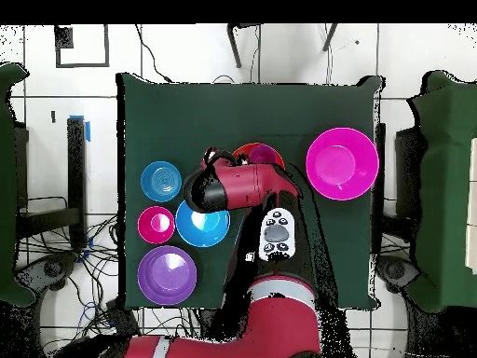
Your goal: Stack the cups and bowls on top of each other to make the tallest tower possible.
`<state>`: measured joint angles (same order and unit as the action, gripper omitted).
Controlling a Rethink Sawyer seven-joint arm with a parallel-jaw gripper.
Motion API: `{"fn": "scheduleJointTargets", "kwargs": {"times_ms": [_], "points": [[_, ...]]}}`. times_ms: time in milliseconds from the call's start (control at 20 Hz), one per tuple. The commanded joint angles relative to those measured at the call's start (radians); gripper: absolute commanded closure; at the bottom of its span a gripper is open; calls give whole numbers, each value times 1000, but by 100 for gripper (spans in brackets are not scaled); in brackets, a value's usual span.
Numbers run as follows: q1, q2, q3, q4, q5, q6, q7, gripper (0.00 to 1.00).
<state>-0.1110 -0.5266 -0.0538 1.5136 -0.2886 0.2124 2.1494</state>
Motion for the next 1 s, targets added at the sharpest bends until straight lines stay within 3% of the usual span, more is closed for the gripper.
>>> {"fn": "scheduleJointTargets", "kwargs": {"times_ms": [50,450,1000], "points": [[2,17,66,-10,-27,90,-10,0],[19,-9,71,-14,21,191,6,0],[26,-96,96,75,61,289,14,0]]}}
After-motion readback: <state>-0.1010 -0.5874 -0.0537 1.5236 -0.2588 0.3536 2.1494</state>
